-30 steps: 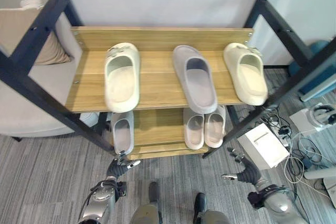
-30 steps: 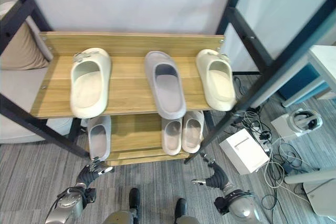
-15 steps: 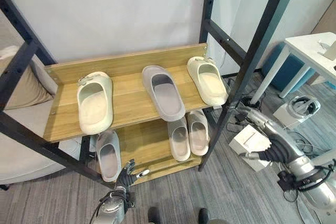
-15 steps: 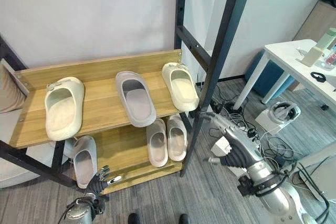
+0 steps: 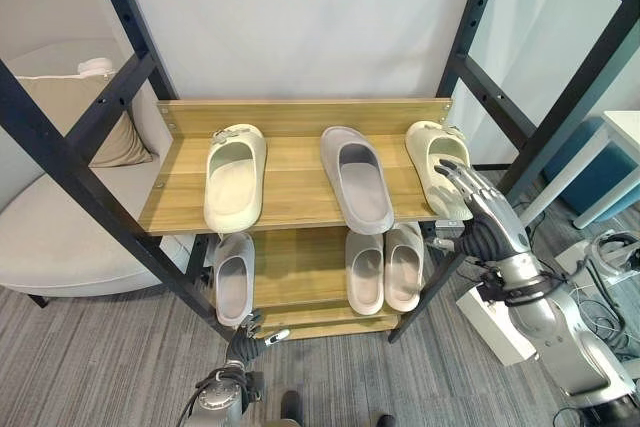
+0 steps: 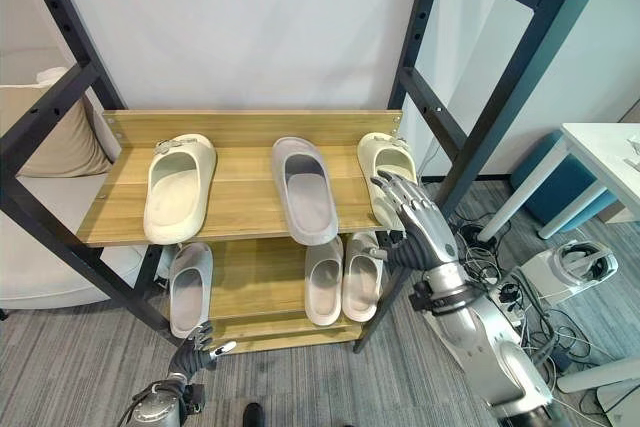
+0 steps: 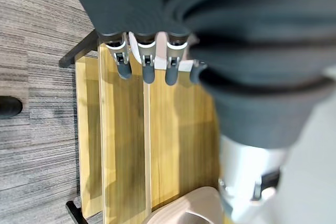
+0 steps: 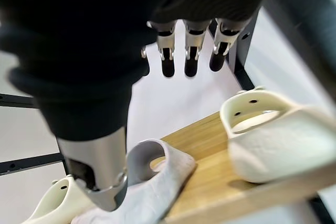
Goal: Arrange the slippers neatly on the shoe rack.
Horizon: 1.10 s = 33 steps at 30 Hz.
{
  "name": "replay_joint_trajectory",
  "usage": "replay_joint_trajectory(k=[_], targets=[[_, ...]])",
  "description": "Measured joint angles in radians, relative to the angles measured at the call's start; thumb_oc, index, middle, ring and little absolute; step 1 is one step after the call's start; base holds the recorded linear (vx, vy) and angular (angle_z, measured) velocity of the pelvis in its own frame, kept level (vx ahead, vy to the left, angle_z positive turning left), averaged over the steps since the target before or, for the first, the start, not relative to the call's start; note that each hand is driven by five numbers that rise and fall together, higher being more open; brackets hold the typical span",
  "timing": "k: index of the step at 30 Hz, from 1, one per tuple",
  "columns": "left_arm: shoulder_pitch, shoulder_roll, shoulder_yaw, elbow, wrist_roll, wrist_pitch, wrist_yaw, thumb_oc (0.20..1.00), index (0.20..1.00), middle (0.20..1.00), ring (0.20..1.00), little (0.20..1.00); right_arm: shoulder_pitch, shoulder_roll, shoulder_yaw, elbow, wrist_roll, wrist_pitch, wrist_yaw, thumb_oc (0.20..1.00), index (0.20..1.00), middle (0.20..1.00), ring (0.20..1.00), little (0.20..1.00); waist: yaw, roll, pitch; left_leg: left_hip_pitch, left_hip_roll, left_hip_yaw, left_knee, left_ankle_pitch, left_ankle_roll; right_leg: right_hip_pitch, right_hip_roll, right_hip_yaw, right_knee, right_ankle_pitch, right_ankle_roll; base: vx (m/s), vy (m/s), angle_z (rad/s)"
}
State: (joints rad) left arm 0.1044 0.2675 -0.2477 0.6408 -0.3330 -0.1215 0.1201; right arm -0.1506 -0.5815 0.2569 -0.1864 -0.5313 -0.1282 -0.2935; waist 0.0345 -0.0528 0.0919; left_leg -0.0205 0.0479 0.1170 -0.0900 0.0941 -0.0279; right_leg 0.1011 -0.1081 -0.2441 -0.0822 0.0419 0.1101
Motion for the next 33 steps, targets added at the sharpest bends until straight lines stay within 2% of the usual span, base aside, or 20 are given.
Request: replay_joint_trajectory(k=[4, 6, 9, 15, 18, 21, 24, 27, 33], targets=[[-0.02, 0.007, -0.018, -0.002, 0.0, 0.001, 0.004, 1.0, 1.0, 1.0, 1.0, 1.0, -0.105, 0.019, 0.022, 0.028, -0.022, 0.007, -0.031, 1.0, 1.0, 1.0, 1.0, 1.0, 0.064, -0.009, -0.004, -0.009, -0.013, -0.026, 0.0, 0.006, 0.006, 0.002, -0.005, -0.016, 0.0, 0.001, -0.003, 0.05, 0.025, 0.19], [-0.023, 0.016, -0.019, -0.001, 0.0, 0.001, 0.011, 1.0, 1.0, 1.0, 1.0, 1.0, -0.161, 0.039, 0.03, 0.036, -0.03, 0.015, -0.057, 1.0, 1.0, 1.0, 1.0, 1.0, 0.063, -0.016, -0.003, -0.013, -0.018, -0.031, 0.005, 0.015, 0.01, 0.001, -0.008, -0.029, 0.0, 0.001, -0.004, 0.03, 0.024, 0.18], [-0.024, 0.025, -0.019, -0.002, 0.0, 0.0, 0.021, 1.0, 1.0, 1.0, 1.0, 1.0, -0.225, 0.1, 0.041, 0.124, -0.039, 0.034, -0.106, 1.0, 1.0, 1.0, 1.0, 1.0, 0.088, -0.034, -0.004, -0.012, -0.03, -0.048, 0.007, 0.017, 0.013, 0.007, -0.017, -0.034, 0.0, 0.0, -0.002, 0.03, 0.04, 0.09], [-0.026, 0.027, -0.023, 0.001, 0.0, 0.0, 0.029, 1.0, 1.0, 1.0, 1.0, 1.0, -0.227, 0.122, 0.046, 0.23, -0.039, 0.074, -0.12, 1.0, 1.0, 1.0, 1.0, 1.0, 0.106, -0.042, 0.006, -0.015, -0.037, -0.053, 0.0, 0.008, 0.011, 0.011, -0.024, -0.045, 0.0, -0.004, 0.004, 0.01, 0.029, 0.06], [-0.015, 0.025, -0.013, 0.014, 0.0, 0.001, 0.033, 1.0, 1.0, 1.0, 1.0, 1.0, -0.114, 0.121, 0.024, 0.229, -0.039, 0.078, -0.131, 1.0, 1.0, 1.0, 1.0, 1.0, 0.106, -0.042, 0.009, -0.014, -0.039, -0.056, 0.0, 0.005, 0.016, 0.014, -0.027, -0.05, 0.0, -0.009, 0.008, 0.01, 0.016, 0.04], [0.01, 0.025, -0.007, 0.015, 0.001, 0.001, 0.033, 1.0, 1.0, 1.0, 1.0, 1.0, -0.1, 0.122, -0.004, 0.276, -0.037, 0.074, -0.155, 1.0, 1.0, 1.0, 1.0, 1.0, 0.097, -0.034, 0.015, -0.011, -0.041, -0.053, 0.0, 0.006, 0.015, 0.014, -0.03, -0.045, 0.0, -0.008, 0.007, 0.01, 0.018, -0.04], [-0.003, 0.026, -0.007, 0.009, 0.001, 0.001, 0.028, 1.0, 1.0, 1.0, 1.0, 1.0, -0.238, 0.122, 0.017, 0.506, -0.007, 0.101, -0.157, 1.0, 1.0, 1.0, 1.0, 1.0, 0.098, -0.035, 0.015, -0.012, -0.039, -0.056, 0.0, 0.012, 0.016, 0.015, -0.027, -0.048, 0.0, -0.007, 0.008, 0.0, -0.001, 0.01], [-0.007, 0.037, -0.024, 0.013, 0.0, 0.001, 0.022, 1.0, 1.0, 1.0, 1.0, 1.0, -0.283, 0.123, 0.05, 0.574, 0.043, 0.109, -0.163, 1.0, 1.0, 1.0, 1.0, 1.0, 0.097, -0.034, 0.016, -0.016, -0.034, -0.06, 0.0, 0.007, 0.014, 0.012, -0.023, -0.045, -0.005, -0.012, 0.016, 0.0, -0.002, -0.02], [-0.013, 0.04, -0.028, 0.037, -0.001, 0.003, 0.015, 1.0, 1.0, 1.0, 1.0, 1.0, -0.396, 0.121, 0.098, 0.674, 0.133, 0.14, -0.149, 1.0, 1.0, 1.0, 1.0, 1.0, 0.099, -0.025, 0.018, -0.054, -0.023, -0.061, 0.0, 0.006, 0.015, -0.025, -0.013, -0.033, -0.006, -0.016, 0.003, 0.0, 0.0, 0.0]])
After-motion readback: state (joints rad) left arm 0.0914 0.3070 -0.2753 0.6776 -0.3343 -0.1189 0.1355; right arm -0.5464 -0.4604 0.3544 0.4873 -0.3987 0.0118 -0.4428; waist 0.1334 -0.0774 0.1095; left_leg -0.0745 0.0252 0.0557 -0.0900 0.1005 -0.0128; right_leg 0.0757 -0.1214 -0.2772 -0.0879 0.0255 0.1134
